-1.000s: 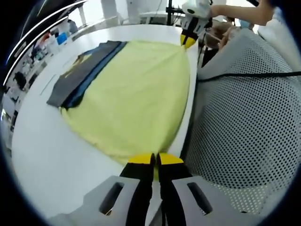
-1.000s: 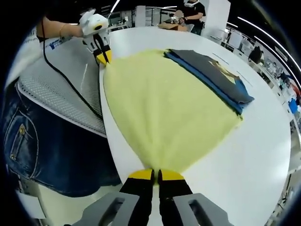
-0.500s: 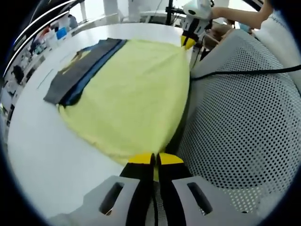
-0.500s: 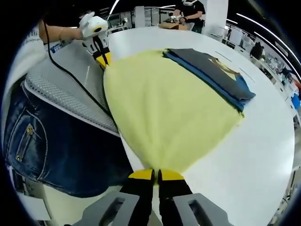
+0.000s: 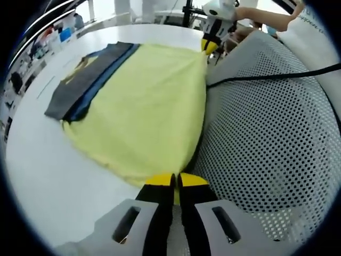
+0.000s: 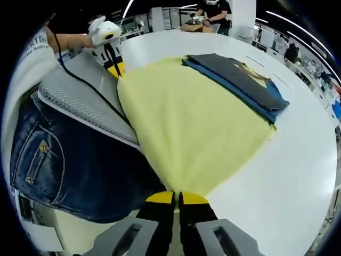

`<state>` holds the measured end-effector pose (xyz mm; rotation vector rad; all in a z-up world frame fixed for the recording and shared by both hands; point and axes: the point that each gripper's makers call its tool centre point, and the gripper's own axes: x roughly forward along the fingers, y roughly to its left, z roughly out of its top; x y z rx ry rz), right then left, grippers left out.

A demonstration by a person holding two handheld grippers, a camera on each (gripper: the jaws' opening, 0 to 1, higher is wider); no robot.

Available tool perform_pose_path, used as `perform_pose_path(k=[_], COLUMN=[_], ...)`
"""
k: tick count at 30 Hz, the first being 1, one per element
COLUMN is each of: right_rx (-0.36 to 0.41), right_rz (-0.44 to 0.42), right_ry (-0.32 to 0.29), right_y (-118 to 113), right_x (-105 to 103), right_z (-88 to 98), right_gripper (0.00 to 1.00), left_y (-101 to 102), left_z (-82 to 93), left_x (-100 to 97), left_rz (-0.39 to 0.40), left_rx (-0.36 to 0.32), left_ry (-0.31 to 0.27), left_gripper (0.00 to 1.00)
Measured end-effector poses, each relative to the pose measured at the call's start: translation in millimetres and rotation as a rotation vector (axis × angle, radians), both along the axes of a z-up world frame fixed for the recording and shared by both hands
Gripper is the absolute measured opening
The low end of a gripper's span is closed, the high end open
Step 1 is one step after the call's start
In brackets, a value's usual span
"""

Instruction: Fold the garment on the visible template until the final outline fits inside the template.

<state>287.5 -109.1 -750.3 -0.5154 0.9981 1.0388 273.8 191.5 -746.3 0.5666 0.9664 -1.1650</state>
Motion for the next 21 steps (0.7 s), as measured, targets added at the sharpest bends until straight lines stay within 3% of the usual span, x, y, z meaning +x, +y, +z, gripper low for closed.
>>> perform_pose_path(k=[8,21], right_rx=[0.0,-0.003], right_rz=[0.014,0.017], right_ry=[0.028,0.022], right_y=[1,1], right_x=[-8,-6], right_z=[1.2,6.8], right_gripper=[0.0,0.0], left_y=[0,2], left_z=[0.6,9.3], left_x=[-12.2,-9.6], left_rz=[-0.026,-0.035], left_rx=[0.014,0.007], left_ry=[0.036,0.046], left_gripper=[0.0,0.0])
